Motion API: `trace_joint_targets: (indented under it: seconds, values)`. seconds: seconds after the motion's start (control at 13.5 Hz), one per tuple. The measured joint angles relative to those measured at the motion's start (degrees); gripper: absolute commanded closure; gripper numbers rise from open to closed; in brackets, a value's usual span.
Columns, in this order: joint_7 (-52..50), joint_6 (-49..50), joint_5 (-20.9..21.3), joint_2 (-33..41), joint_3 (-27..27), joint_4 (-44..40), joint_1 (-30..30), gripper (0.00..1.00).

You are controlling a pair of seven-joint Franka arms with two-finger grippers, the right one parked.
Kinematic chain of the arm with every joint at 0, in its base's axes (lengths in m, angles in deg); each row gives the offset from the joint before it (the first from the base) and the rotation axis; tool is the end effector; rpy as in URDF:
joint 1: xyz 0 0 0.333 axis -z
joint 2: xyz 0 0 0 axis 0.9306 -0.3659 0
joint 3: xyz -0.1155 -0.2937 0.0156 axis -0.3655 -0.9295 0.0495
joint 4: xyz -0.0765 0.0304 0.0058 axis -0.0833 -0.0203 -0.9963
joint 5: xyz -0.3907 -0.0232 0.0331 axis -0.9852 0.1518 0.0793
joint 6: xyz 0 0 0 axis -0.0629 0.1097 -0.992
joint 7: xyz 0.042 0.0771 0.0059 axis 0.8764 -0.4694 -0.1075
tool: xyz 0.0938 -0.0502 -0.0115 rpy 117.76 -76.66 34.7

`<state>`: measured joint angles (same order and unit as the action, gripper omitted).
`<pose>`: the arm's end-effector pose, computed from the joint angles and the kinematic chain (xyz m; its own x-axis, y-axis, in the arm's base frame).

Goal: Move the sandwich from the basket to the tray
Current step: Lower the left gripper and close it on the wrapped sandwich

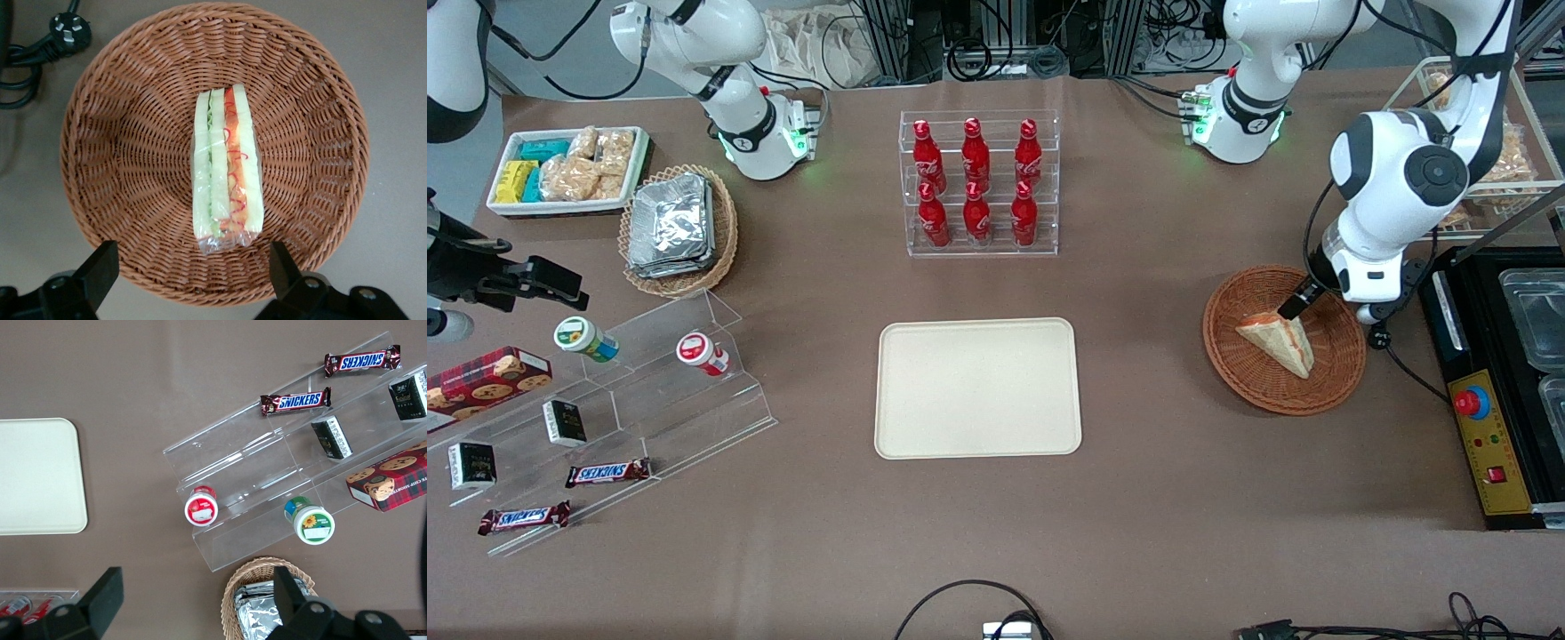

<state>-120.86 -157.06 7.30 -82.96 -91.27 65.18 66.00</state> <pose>0.4636 -0.0221 0.3156 0.7193 0.6947 -0.0026 0.6946 -0.7193 -0.0082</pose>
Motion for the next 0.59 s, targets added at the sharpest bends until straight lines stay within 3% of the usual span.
trace_joint_targets:
  seconds: [0.59]
  values:
    - [-1.1,-6.8,-1.1,-6.5,0.0,0.0,0.0,0.0]
